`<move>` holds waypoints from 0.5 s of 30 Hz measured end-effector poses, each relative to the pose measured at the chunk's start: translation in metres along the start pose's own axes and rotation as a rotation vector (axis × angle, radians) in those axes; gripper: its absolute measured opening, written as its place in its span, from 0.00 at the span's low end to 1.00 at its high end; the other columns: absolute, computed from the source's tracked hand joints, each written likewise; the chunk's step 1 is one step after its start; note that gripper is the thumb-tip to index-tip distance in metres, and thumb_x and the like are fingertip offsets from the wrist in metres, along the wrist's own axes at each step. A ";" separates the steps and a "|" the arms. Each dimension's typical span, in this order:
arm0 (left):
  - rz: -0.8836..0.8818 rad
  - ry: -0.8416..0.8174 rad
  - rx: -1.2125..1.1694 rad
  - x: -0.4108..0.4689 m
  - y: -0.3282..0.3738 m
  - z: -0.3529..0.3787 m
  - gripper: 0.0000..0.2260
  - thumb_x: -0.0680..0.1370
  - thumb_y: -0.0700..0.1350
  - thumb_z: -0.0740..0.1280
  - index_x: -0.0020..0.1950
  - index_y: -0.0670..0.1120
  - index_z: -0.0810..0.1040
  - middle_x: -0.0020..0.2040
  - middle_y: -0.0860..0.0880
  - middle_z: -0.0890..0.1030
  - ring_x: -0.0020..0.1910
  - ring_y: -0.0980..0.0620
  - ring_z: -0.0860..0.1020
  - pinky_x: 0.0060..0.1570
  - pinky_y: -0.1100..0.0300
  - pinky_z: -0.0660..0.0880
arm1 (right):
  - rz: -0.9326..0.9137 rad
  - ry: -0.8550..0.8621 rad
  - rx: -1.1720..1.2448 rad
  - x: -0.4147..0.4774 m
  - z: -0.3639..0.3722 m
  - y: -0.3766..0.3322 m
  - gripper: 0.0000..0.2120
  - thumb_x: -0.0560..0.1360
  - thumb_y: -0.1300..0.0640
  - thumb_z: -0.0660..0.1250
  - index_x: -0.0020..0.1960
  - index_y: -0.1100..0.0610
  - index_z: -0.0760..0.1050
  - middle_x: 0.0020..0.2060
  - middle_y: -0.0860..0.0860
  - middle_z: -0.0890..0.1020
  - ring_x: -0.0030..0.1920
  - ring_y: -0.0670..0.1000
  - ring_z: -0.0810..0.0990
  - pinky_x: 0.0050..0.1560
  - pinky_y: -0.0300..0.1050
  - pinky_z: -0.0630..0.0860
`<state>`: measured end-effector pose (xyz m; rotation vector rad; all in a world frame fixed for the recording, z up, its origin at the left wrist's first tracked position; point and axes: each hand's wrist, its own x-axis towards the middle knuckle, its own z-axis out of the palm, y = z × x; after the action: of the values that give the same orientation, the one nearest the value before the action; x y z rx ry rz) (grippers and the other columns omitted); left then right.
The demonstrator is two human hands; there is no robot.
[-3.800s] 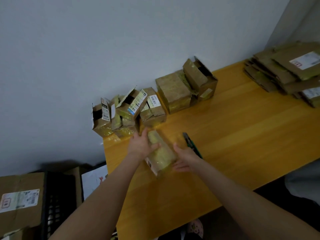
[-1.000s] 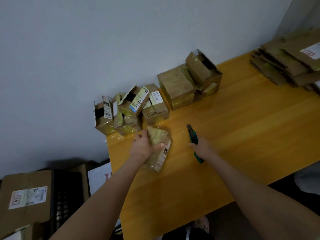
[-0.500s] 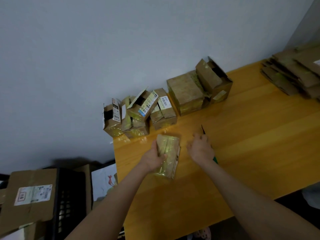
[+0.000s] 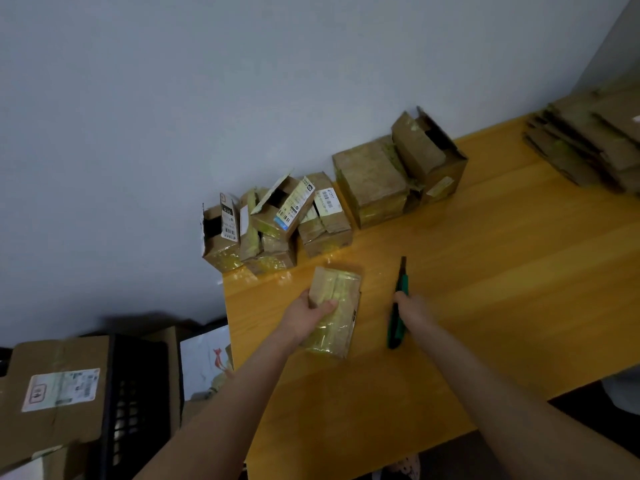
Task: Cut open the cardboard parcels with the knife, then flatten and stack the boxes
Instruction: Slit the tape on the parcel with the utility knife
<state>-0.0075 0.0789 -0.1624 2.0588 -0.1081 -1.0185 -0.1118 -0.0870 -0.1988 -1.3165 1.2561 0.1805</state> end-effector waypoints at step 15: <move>0.324 0.368 0.508 -0.017 0.037 -0.012 0.34 0.76 0.57 0.68 0.77 0.59 0.55 0.64 0.45 0.71 0.58 0.45 0.76 0.56 0.50 0.77 | -0.415 -0.098 -0.093 -0.049 0.037 -0.046 0.13 0.83 0.59 0.56 0.66 0.57 0.70 0.59 0.55 0.77 0.53 0.51 0.74 0.52 0.45 0.71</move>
<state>-0.0006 0.0692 -0.1220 2.5419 -0.5355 -0.4260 -0.0776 -0.0480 -0.1424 -1.5987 0.8778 0.0075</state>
